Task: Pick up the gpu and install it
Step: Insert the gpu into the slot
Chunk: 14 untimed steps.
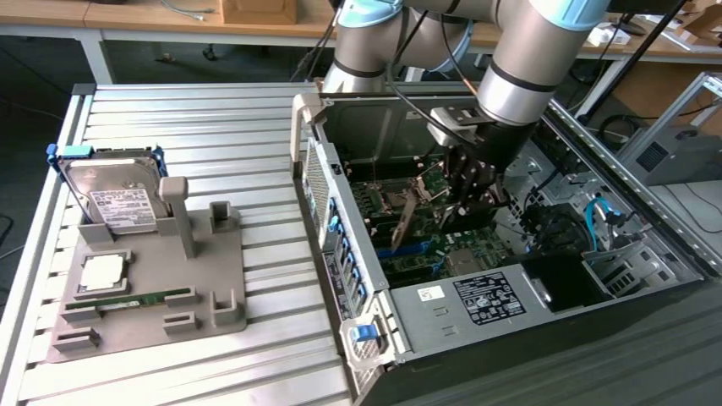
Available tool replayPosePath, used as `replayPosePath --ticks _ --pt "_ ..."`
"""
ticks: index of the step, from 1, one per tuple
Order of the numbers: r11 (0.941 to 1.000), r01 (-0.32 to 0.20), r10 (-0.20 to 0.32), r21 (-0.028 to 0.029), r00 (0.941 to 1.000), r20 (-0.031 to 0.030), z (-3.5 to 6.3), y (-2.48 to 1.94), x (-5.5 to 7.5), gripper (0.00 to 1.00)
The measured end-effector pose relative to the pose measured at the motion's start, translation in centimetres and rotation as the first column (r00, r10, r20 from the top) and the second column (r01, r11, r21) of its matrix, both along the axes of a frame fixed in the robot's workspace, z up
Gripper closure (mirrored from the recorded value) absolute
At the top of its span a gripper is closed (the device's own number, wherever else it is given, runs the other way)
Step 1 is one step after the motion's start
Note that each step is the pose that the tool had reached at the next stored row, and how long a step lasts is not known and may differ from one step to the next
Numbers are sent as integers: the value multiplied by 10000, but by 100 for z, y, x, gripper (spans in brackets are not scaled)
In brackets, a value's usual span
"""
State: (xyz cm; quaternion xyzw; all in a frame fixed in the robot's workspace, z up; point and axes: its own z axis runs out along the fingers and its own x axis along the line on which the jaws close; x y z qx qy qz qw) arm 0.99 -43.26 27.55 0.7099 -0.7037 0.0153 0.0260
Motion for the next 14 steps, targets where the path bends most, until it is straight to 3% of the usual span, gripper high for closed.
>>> replayPosePath --ticks 14 --pt "10000 0 0 -72 10000 0 -74 0 -80 73"
